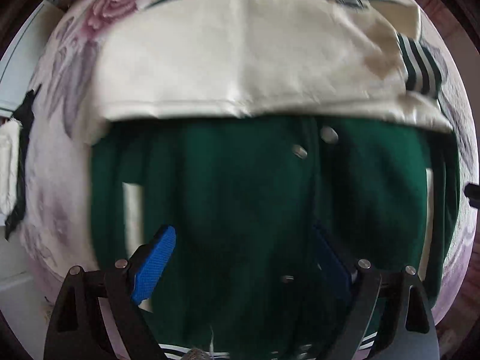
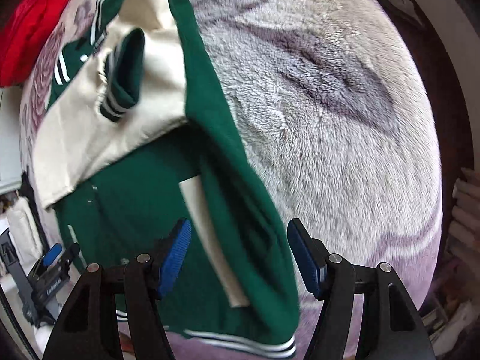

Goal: Fold large clothes

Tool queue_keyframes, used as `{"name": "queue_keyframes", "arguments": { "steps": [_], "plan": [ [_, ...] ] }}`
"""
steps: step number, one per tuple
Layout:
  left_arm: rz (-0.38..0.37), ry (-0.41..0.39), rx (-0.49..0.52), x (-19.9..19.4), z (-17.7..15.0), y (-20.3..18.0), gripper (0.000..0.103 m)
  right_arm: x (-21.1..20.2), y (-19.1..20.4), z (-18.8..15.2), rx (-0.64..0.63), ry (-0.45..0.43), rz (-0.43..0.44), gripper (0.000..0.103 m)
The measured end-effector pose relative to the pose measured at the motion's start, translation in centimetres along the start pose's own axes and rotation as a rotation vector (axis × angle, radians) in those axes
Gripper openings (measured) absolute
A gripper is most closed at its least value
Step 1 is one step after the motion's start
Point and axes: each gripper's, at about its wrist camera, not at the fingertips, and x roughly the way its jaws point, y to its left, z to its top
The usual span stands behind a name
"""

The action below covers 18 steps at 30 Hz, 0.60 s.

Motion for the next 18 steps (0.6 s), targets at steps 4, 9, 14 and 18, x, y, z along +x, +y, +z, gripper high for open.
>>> {"name": "queue_keyframes", "arguments": {
  "steps": [4,9,14,18],
  "plan": [
    [0.063,-0.031,0.019,2.8,1.0,-4.4,0.091,2.3,1.1,2.1,-0.100,-0.044,-0.031,0.068],
    [0.176,-0.026,0.050,6.2,1.5,-6.1,0.103,2.9,-0.3,5.3,-0.052,-0.104,0.016,0.007],
    [0.152,-0.013,0.036,6.4,2.1,-5.6,0.103,5.0,-6.4,6.7,0.185,-0.025,0.156,0.007],
    [0.167,-0.009,0.041,6.4,2.6,-6.1,0.103,1.8,-6.1,5.0,0.090,-0.021,0.176,0.022]
  ]
}}
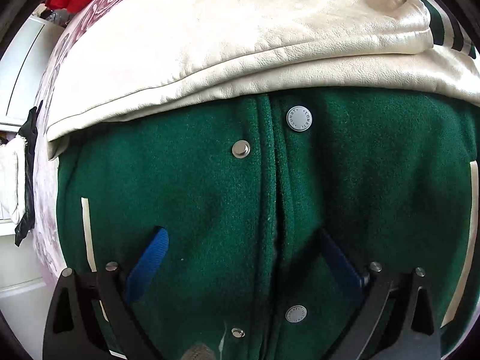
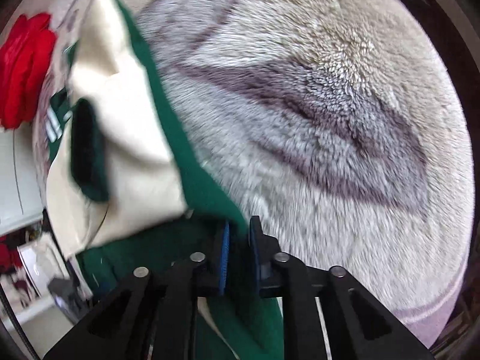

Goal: Fold large clothes

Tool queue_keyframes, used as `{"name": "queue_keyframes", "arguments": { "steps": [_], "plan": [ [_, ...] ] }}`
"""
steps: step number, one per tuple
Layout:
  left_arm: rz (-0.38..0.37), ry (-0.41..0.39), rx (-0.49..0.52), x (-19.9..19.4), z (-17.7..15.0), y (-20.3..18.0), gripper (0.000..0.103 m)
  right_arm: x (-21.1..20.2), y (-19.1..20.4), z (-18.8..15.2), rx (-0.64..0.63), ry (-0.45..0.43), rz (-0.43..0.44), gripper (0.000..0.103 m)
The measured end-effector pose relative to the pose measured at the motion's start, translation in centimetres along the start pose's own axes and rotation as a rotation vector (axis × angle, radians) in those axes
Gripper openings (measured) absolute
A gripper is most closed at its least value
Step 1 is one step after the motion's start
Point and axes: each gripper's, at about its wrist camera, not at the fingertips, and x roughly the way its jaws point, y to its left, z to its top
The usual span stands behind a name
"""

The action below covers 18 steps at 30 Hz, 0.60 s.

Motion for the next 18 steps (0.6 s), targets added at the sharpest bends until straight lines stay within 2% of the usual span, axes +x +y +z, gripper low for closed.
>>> {"name": "queue_keyframes", "arguments": {
  "steps": [2,5,6,7,10,12,15,18],
  "plan": [
    [-0.011,0.010,-0.026,-0.2,0.0,0.4,0.103,-0.4,-0.8,-2.6,-0.040,0.034,-0.002,0.047],
    [-0.015,0.017,-0.053,-1.3,-1.6,1.7,0.103,1.1,-2.7,-6.2,-0.069,0.119,-0.031,0.048],
    [-0.017,0.009,-0.067,-1.8,-2.3,2.8,0.103,2.4,-3.7,-7.8,-0.102,0.168,-0.125,0.048],
    [-0.009,0.002,-0.086,-2.4,-2.9,4.2,0.103,3.0,-4.4,-8.8,-0.106,0.181,-0.183,0.048],
    [0.057,-0.016,-0.149,-3.2,-4.0,9.4,0.103,2.2,-5.7,-10.6,-0.033,0.158,-0.187,0.048],
    [0.158,-0.026,-0.186,-2.3,-3.6,14.2,0.103,0.6,-5.2,-11.2,0.000,0.102,-0.212,0.051],
    [0.289,-0.022,-0.232,1.2,-1.3,20.6,0.103,-1.4,-4.5,-11.3,0.009,0.052,-0.197,0.051],
    [0.337,-0.001,-0.248,5.5,1.8,24.8,0.103,-0.5,-2.5,-12.6,-0.001,0.056,-0.215,0.051]
  ]
}}
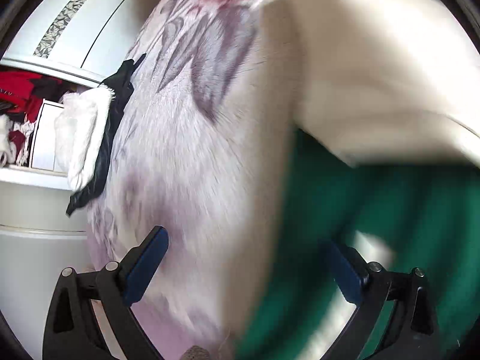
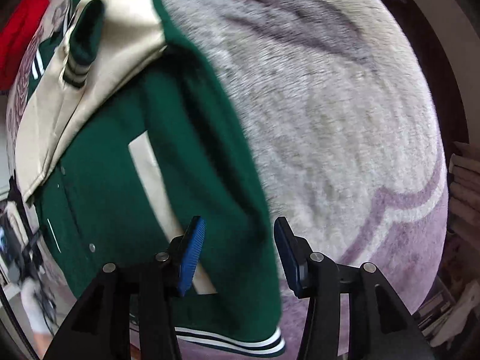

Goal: Fold large clothes

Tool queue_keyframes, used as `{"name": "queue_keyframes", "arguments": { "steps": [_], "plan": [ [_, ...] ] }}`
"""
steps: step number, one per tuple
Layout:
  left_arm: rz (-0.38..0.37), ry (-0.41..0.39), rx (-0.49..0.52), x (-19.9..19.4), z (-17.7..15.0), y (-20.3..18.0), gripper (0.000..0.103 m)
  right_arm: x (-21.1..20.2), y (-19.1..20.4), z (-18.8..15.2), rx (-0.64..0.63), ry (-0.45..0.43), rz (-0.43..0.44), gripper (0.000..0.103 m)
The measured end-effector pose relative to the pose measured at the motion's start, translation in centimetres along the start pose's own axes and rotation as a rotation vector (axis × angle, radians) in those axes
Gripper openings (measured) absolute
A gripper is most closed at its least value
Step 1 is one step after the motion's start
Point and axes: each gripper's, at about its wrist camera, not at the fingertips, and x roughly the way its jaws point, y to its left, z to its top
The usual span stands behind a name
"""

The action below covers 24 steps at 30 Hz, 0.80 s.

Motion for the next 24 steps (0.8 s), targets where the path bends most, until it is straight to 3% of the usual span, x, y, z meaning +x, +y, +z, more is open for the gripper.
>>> {"name": "queue_keyframes", "arguments": {
  "steps": [2,5,8,11,12,16,21,22,24],
  "plan": [
    [-0.054,0.022,0.007,2.8,0.9,0.7,0.103,0.5,1.0,-0.5,-0.005,0.004,-0.039,0.051],
    [-0.174,0.043,-0.039,4.0,2.1,2.5,0.103,0.0,1.6,-2.7,-0.017,-0.021,-0.126,0.051],
    [-0.303,0.097,-0.109,5.1,2.0,4.1,0.103,-1.0,0.6,-6.2,0.025,-0.038,-0.143,0.051],
    [-0.249,0.053,-0.045,3.2,1.1,4.1,0.103,-2.0,-0.8,-8.7,0.074,-0.028,-0.107,0.051],
    [-0.218,0.003,0.000,1.2,-0.3,3.8,0.103,-2.3,-1.3,-9.8,0.085,-0.024,-0.084,0.051],
    [-0.251,-0.073,0.055,-4.2,-6.1,3.6,0.103,-1.9,-0.4,-14.8,0.066,0.000,0.006,0.051],
    [-0.278,-0.056,0.094,-7.8,-14.2,1.3,0.103,1.4,7.0,-15.9,-0.088,0.035,0.105,0.051],
    [-0.269,-0.050,0.104,-8.7,-15.5,0.2,0.103,3.2,8.7,-16.3,-0.136,0.062,0.107,0.050],
    [-0.226,-0.028,0.127,-9.3,-18.2,-1.3,0.103,8.5,10.1,-16.2,-0.180,0.220,0.036,0.050]
  ]
}}
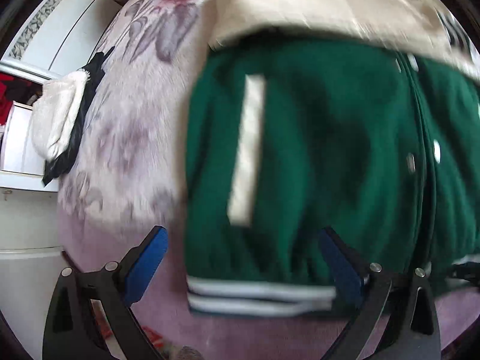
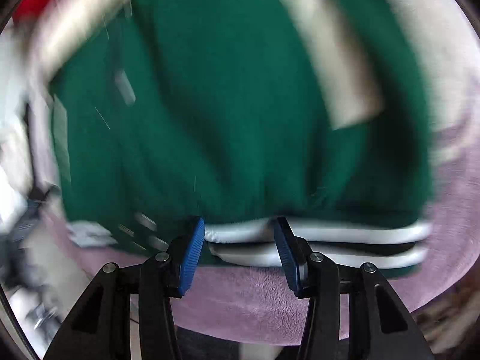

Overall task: Fold large clothes
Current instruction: 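Lower the folded jacket onto the bed and open both tools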

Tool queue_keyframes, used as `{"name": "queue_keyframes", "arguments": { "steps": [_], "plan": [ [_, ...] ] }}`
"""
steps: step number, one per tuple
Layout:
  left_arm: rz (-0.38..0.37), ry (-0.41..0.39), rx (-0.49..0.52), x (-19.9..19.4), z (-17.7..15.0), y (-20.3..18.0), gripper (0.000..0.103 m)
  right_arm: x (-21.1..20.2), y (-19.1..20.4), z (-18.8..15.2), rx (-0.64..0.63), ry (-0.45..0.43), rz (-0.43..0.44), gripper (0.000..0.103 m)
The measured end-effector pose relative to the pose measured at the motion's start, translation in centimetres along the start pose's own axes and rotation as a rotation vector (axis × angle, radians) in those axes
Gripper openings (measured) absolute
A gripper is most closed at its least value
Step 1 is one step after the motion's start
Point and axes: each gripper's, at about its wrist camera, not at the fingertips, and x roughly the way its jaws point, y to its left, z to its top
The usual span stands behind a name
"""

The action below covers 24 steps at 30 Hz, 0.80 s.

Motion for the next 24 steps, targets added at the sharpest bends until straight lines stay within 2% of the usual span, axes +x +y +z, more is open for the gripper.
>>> {"name": "queue_keyframes", "arguments": {
  "steps": [1,3,6,7,8,9,10,12,14,16,17,18,19,20,21,22,23,24],
  "plan": [
    [0.009,0.016,0.000,-0.5,-1.1,-1.0,0.103,1.8,-0.2,-0.4,0.022,0.056,0.023,0.052],
    [0.008,0.060,-0.022,-1.0,-3.2,-2.3,0.103,2.0,0.1,-1.2,-0.046,0.087,0.035,0.052],
    [-0.026,0.101,-0.097,-2.7,-5.2,-4.4,0.103,-2.0,-2.5,-2.4,-0.081,0.073,0.169,0.053],
    [-0.074,0.116,-0.136,-3.2,-5.6,-4.8,0.103,-3.8,-4.0,-2.5,-0.082,0.053,0.189,0.053],
    [-0.162,0.141,-0.213,-3.3,-6.1,-4.9,0.103,-5.6,-5.7,-2.4,-0.085,0.030,0.197,0.054],
    [-0.287,0.187,-0.358,-2.8,-6.9,-4.6,0.103,-7.4,-7.8,-2.1,-0.084,0.008,0.189,0.055],
    [-0.381,0.216,-0.472,-2.2,-7.6,-4.4,0.102,-8.6,-9.6,-1.7,-0.082,-0.004,0.177,0.057],
    [-0.545,0.261,-0.679,-0.5,-9.1,-4.4,0.101,-10.8,-14.0,-0.2,-0.065,-0.026,0.156,0.057],
    [-0.683,0.293,-0.825,1.7,-10.2,-5.4,0.100,-12.3,-17.5,2.3,-0.023,-0.041,0.145,0.057],
    [-0.714,0.278,-0.885,3.1,-10.4,-6.4,0.100,-12.7,-21.3,3.6,0.029,-0.047,0.149,0.057],
    [-0.711,0.263,-0.902,4.0,-10.2,-7.1,0.099,-11.8,-22.0,5.6,0.044,-0.049,0.154,0.057],
    [-0.677,0.266,-0.898,4.6,-10.0,-7.8,0.095,-11.6,-23.0,6.2,0.061,-0.053,0.164,0.057],
    [-0.648,0.265,-0.893,4.7,-10.0,-8.3,0.081,-11.2,-23.7,6.8,0.068,-0.054,0.179,0.057],
    [-0.588,0.246,-0.882,4.7,-9.8,-8.6,0.069,-10.7,-24.4,7.6,0.069,-0.050,0.192,0.057],
    [-0.560,0.215,-0.870,4.3,-9.6,-8.7,0.062,-10.2,-24.5,8.1,0.071,-0.041,0.213,0.057],
    [-0.533,0.194,-0.854,3.8,-9.5,-8.8,0.034,-9.9,-24.7,8.5,0.069,-0.037,0.234,0.057],
    [-0.491,0.165,-0.830,3.1,-9.3,-8.8,0.015,-9.3,-24.1,8.6,0.064,-0.035,0.254,0.057],
    [-0.464,0.141,-0.817,2.5,-9.4,-8.6,0.014,-8.7,-23.5,9.0,0.055,-0.027,0.279,0.057]
  ]
}}
